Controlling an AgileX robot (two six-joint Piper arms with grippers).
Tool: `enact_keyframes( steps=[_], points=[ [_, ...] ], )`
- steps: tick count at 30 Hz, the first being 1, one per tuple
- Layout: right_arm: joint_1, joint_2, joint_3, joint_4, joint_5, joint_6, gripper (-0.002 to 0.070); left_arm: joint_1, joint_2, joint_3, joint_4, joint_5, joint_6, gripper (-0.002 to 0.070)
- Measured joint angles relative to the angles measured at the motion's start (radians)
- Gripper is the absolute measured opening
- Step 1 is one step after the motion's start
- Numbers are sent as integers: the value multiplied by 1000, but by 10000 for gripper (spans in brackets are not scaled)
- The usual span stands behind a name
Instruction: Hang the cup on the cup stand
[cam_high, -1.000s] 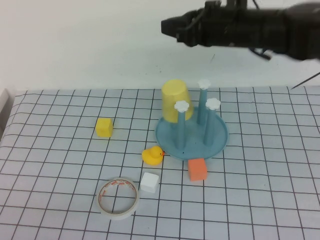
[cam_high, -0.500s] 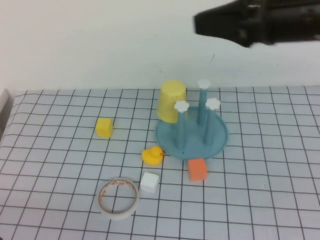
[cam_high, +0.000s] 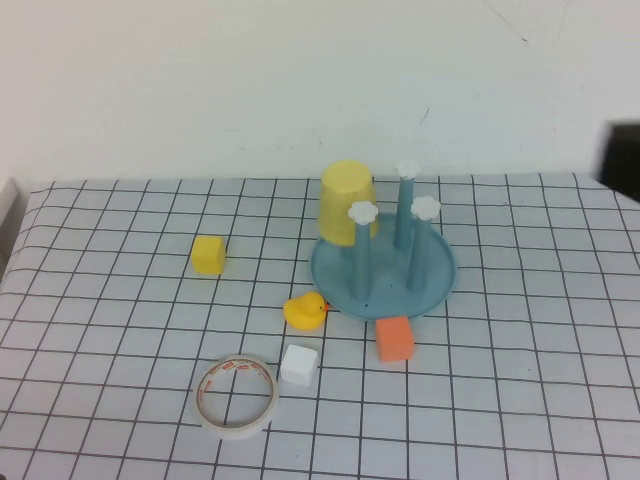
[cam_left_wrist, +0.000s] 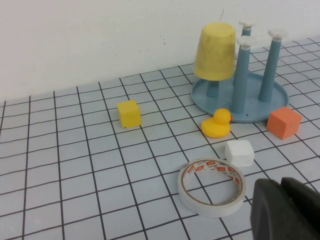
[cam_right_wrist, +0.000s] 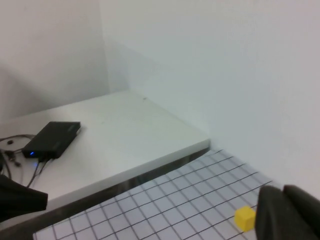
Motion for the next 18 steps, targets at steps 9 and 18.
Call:
enact_keyframes(
  steps=[9, 18],
  points=[
    [0, -403, 283, 4, -116, 2, 9, 0, 0, 0, 1, 2, -2, -1],
    [0, -605, 453, -42, -51, 2, 8, 0, 0, 0, 1, 4, -6, -1]
  ],
)
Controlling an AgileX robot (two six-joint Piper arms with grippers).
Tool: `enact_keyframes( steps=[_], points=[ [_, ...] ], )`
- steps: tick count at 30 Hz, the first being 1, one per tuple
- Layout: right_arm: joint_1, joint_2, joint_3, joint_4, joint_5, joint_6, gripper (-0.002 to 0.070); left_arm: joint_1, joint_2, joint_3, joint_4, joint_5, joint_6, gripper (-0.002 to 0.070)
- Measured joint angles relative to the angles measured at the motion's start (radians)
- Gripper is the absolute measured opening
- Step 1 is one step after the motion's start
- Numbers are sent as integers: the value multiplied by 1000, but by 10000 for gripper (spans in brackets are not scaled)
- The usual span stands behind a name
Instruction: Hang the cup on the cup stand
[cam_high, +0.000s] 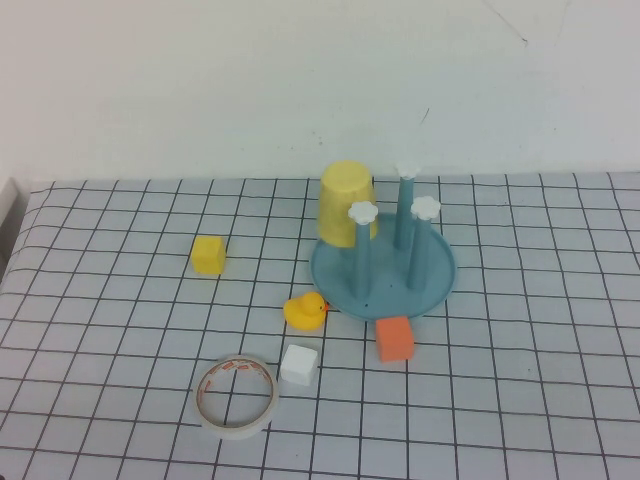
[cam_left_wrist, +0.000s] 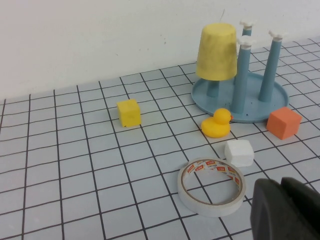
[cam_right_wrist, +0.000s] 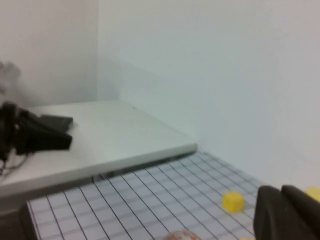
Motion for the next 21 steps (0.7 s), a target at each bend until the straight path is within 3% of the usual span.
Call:
enact_keyframes(
  steps=[12, 17, 19, 21],
  points=[
    [0, -52, 176, -31, -387, -170, 6, 0, 0, 0, 0, 0, 0, -1],
    [0, -52, 192, 11, -406, -179, 6, 0, 0, 0, 0, 0, 0, -2],
    [-4, -56, 219, -44, -408, -111, 5, 0, 0, 0, 0, 0, 0, -2],
    [-28, -71, 251, -203, -400, 89, 4, 0, 0, 0, 0, 0, 0, -2]
  ],
)
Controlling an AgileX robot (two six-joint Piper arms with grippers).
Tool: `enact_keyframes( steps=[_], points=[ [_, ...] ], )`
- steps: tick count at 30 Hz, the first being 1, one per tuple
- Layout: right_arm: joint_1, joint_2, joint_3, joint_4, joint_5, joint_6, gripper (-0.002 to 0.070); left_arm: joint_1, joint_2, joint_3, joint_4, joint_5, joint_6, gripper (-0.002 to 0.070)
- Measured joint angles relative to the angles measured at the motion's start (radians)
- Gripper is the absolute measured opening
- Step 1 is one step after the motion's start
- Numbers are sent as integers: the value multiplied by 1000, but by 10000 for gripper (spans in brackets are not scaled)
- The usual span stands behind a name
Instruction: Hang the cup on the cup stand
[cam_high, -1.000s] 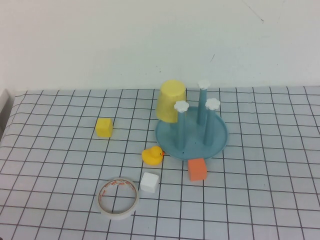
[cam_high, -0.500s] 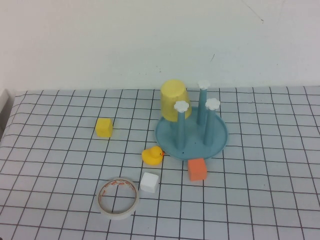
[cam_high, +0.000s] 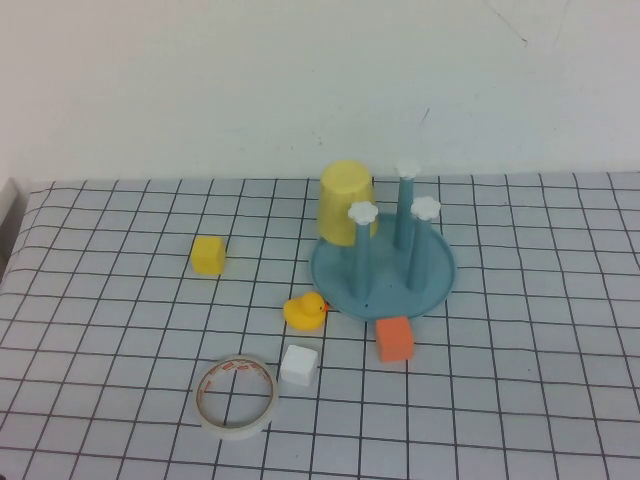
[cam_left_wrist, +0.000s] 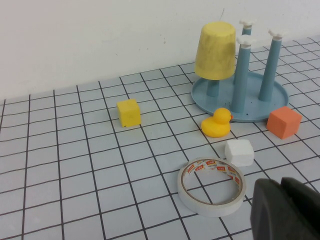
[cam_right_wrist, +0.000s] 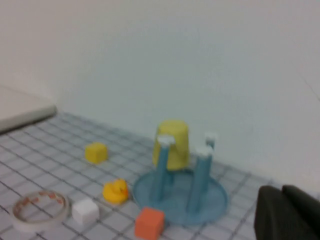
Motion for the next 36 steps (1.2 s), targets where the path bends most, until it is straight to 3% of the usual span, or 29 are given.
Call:
enact_keyframes(
  steps=[5, 9, 18, 28, 36],
  points=[
    [-116, -72, 55, -639, 129, 715, 1, 0, 0, 0, 0, 0, 0, -2],
    [-228, -149, 102, -894, 155, 960, 1, 0, 0, 0, 0, 0, 0, -2],
    [-437, -197, 254, -952, 84, 1036, 0, 0, 0, 0, 0, 0, 0, -2],
    [-353, -197, 265, -1026, 108, 1200, 0, 0, 0, 0, 0, 0, 0, -2],
    [-343, -197, 262, -1034, 130, 1218, 0, 0, 0, 0, 0, 0, 0, -2]
  ],
)
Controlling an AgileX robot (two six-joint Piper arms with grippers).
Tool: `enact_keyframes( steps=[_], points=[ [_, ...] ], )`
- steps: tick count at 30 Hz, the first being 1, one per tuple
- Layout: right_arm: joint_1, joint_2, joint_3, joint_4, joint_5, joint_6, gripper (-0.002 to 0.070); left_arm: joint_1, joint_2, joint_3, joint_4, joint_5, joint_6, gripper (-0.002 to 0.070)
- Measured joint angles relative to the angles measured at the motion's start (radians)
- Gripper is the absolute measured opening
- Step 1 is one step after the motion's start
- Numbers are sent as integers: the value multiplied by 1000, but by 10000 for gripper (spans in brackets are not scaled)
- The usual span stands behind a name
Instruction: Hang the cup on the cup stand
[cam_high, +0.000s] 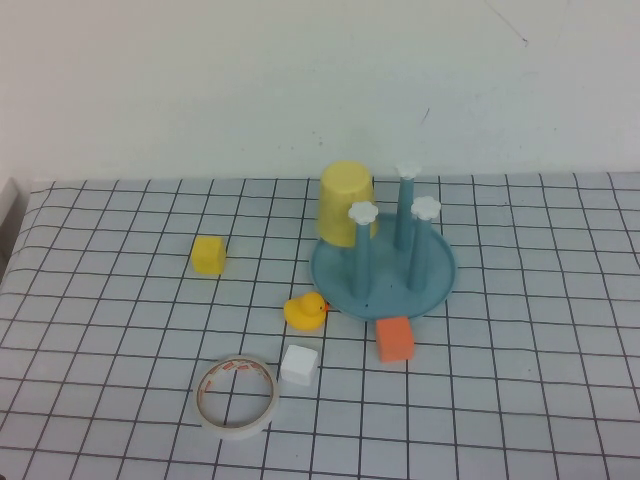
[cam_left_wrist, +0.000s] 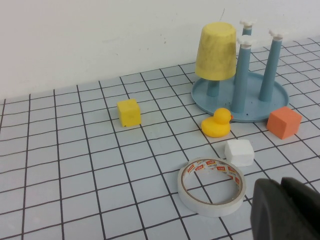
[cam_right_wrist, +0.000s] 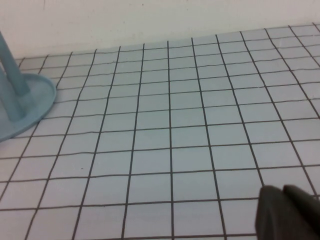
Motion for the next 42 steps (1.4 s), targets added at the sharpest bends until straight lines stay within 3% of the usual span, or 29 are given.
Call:
enact_keyframes(
  steps=[31, 34, 37, 38, 42],
  points=[
    [0, 0, -2, -2, 8, -45, 0, 6, 0, 55, -47, -18, 5, -2],
    [0, 0, -2, -2, 10, -45, 0, 68, 0, 100, -79, -64, 57, -2],
    [0, 0, -2, -2, 11, -45, 0, 177, 0, 133, -130, -157, 125, -2],
    [0, 0, -2, -4, 13, -45, 0, 265, 0, 156, -158, -238, 185, -2],
    [0, 0, -2, -4, 13, -46, 0, 431, 0, 208, -189, -341, 239, -2]
  ],
)
